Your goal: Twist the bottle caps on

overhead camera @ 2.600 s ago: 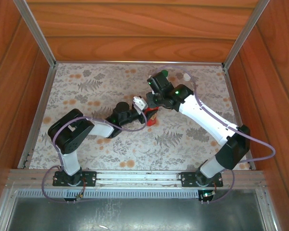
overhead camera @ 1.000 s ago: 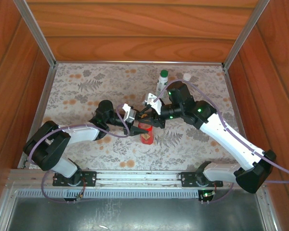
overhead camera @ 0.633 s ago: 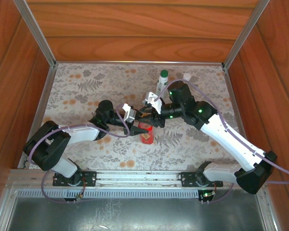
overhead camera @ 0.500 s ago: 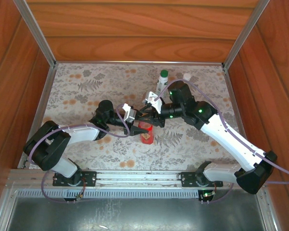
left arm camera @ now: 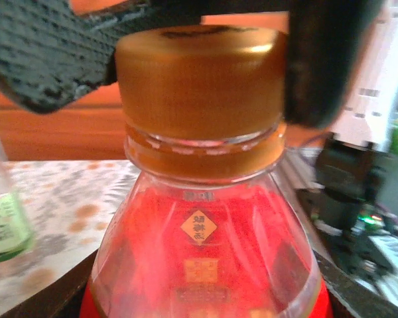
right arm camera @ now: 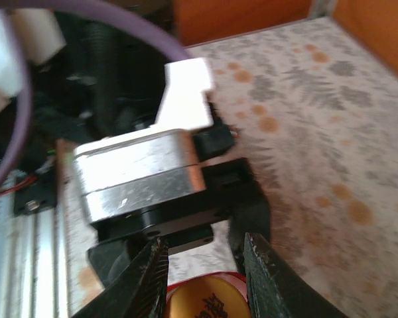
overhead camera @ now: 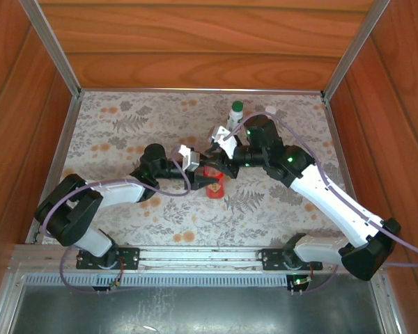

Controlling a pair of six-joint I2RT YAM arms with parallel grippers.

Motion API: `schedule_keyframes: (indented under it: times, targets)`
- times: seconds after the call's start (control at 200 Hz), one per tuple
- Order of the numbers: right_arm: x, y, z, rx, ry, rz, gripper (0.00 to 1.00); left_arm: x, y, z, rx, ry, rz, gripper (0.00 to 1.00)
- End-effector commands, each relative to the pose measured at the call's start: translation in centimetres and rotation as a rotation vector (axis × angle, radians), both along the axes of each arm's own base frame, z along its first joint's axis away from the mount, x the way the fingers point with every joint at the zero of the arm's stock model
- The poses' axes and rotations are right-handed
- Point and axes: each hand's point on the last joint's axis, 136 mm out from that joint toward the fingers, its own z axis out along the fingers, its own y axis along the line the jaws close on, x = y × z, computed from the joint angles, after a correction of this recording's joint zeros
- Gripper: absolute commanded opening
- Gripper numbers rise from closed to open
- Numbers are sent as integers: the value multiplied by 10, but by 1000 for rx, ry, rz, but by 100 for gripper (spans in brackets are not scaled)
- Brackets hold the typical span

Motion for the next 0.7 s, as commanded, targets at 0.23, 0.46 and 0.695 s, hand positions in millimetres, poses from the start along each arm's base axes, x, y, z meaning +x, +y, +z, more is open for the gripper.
schedule_keyframes:
  times: [0.23, 0.46, 0.695]
  targets:
    - [102, -19, -47, -38, 15, -585, 28, 115, 4, 54, -137, -3, 567, 58]
    - [131, -26, -56, -26, 10, -755, 29, 138, 4, 62, -164, -4, 691, 58]
    - [68, -6, -14, 114, -35, -325, 56, 108, 9, 48, -106, -64, 578, 58]
